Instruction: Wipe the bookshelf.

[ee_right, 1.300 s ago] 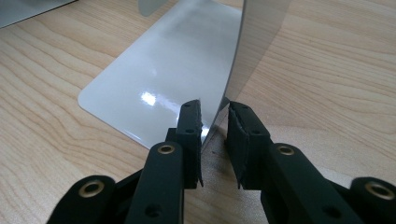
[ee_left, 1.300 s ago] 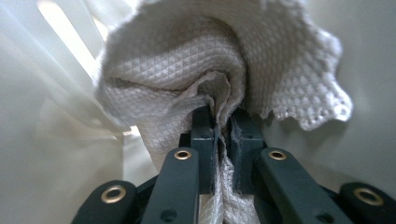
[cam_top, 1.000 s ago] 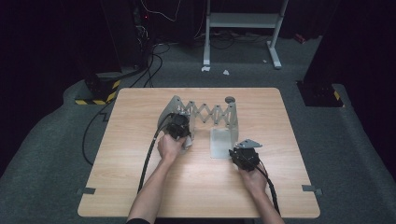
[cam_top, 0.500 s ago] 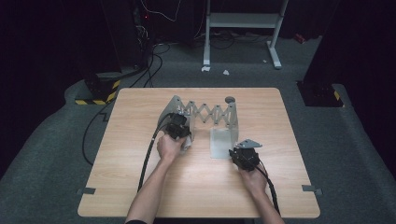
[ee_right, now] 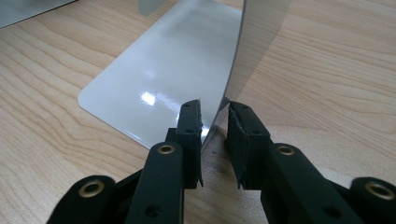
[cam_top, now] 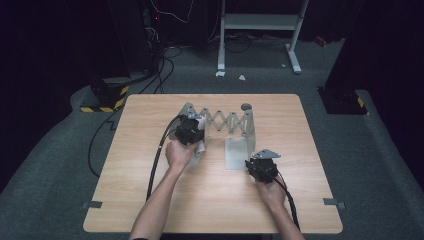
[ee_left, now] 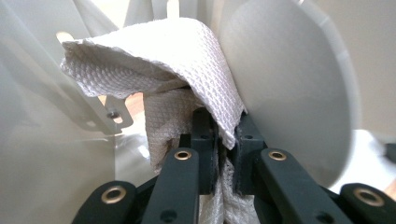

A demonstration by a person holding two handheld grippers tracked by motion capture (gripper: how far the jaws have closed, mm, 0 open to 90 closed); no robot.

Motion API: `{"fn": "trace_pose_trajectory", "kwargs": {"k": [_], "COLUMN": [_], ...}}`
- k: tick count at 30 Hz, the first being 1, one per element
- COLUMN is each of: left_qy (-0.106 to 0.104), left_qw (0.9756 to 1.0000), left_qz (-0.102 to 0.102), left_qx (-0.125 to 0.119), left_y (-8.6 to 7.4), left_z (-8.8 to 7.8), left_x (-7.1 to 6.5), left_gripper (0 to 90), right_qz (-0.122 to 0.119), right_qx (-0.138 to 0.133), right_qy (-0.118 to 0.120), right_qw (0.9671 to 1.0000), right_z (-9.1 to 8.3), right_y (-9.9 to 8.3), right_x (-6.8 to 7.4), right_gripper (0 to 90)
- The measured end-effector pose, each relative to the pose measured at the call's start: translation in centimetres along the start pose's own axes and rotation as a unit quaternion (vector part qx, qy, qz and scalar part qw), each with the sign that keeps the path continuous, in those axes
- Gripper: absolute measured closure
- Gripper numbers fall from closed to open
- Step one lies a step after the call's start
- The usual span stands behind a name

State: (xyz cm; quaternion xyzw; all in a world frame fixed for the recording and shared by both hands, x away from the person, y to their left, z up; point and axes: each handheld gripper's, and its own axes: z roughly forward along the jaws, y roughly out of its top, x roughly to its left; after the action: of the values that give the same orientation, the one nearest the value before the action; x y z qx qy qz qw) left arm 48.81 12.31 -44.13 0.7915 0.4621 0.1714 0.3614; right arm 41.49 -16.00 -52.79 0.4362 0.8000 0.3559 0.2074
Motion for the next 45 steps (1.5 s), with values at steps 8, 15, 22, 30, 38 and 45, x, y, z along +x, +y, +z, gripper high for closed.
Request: {"fn": "trace_pose_trajectory", "kwargs": {"k": [8,15,22,30,38,45], "left_qy": [0.001,0.0,0.002,0.005,0.007,0.008], "left_qw": [0.9999,0.9997,0.9993,0.9987,0.9985,0.9992], "left_qz": [0.005,0.006,0.014,0.02,0.022,0.012], "left_qx": [-0.013,-0.023,-0.033,-0.046,-0.049,-0.039], "left_y": [0.3,0.7,1.5,2.7,3.7,3.8], "left_z": [-0.9,-1.6,-2.6,-3.3,-3.2,-2.1], "left_x": [0.0,-0.1,-0.2,-0.3,-0.1,0.5], "left_gripper": [82.0,82.0,81.9,82.0,81.9,81.9], "right_qz": [0.0,-0.001,-0.001,-0.001,-0.001,-0.001], "right_qx": [0.0,0.0,0.0,0.0,0.0,0.0], "right_qy": [0.0,0.0,0.0,0.0,0.0,0.0], "right_qw": [1.0,1.0,1.0,1.0,1.0,1.0], "right_z": [0.0,0.0,0.0,0.0,0.0,0.0], "right_y": [0.0,0.0,0.0,0.0,0.0,0.0], "right_x": [0.0,0.0,0.0,0.0,0.0,0.0], "right_gripper": [75.2,75.2,75.2,75.1,75.2,75.2]}}
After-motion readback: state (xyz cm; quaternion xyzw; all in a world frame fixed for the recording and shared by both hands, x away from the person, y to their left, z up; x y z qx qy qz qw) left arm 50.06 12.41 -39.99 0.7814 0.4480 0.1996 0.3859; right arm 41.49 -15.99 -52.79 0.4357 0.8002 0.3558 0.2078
